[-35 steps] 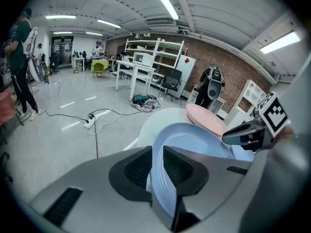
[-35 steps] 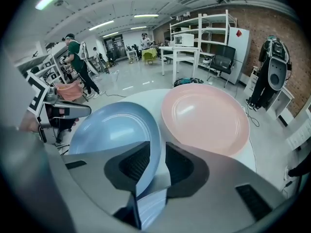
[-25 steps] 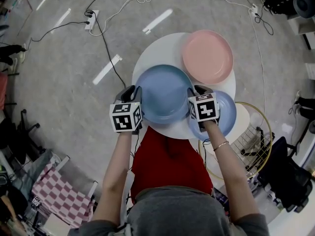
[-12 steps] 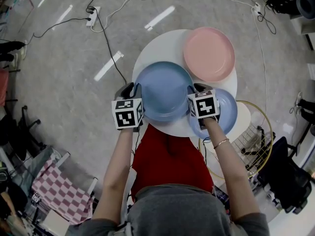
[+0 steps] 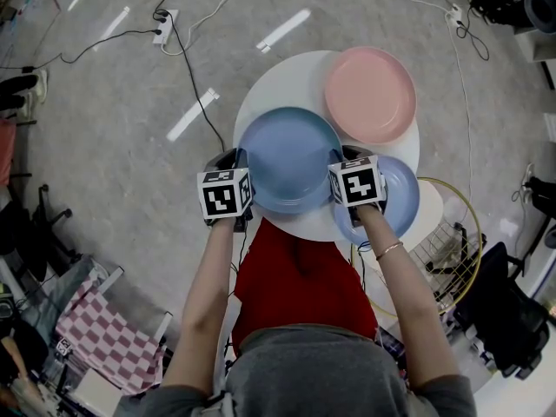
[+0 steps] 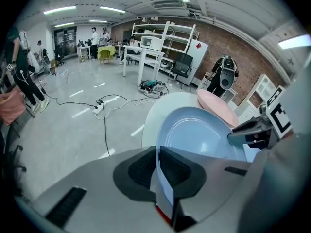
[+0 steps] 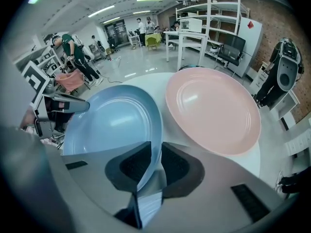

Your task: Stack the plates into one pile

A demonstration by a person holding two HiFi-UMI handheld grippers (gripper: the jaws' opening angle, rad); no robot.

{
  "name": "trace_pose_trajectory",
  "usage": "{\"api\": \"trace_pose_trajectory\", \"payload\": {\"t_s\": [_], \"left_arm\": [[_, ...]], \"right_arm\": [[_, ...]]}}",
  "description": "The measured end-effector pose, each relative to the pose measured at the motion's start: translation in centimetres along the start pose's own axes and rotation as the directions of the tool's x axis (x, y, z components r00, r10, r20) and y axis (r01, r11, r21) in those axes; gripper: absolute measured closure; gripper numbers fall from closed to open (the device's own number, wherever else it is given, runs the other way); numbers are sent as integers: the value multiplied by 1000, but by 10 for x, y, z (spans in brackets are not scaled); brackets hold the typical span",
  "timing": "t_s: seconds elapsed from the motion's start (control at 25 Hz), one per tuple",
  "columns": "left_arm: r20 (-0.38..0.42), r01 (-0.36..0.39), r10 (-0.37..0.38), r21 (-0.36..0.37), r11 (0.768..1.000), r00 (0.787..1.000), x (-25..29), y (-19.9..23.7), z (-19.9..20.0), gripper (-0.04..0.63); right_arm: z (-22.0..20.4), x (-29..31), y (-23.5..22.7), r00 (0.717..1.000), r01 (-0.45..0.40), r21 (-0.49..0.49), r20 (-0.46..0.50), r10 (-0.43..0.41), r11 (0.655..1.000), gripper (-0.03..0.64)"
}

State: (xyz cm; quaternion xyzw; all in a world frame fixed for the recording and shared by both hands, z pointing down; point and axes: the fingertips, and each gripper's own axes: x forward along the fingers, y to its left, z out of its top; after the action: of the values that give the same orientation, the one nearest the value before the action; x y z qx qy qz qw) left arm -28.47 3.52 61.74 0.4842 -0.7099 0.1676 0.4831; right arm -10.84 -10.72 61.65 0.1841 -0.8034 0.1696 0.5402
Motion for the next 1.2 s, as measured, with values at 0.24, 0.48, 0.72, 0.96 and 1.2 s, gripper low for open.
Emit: {"api": "trace_pose_trajectory", "payload": {"t_s": [0.24, 0.48, 0.72, 0.96, 1.2], "left_arm": [[4, 7, -7, -29, 1000, 1000, -8, 2, 6, 565], [29, -5, 5, -31, 1000, 1000, -19, 10, 21, 565], [52, -10, 11, -36, 999, 999, -31, 17, 32, 565], [73, 17, -16, -15, 1000, 997, -41, 11, 45, 567], [106, 59, -61, 17, 998, 993, -51, 0, 60, 568]], "right_arm": [[6, -5, 1, 1000, 12, 9, 6, -12, 1000, 558], [23, -11, 7, 999, 5, 42, 37, -6, 999, 561], [37, -24, 14, 998, 13, 33, 69, -15, 999, 569], [42, -37, 11, 996, 24, 51, 88, -29, 998, 571], [47, -60, 5, 990, 69, 78, 117, -78, 995, 570]]}}
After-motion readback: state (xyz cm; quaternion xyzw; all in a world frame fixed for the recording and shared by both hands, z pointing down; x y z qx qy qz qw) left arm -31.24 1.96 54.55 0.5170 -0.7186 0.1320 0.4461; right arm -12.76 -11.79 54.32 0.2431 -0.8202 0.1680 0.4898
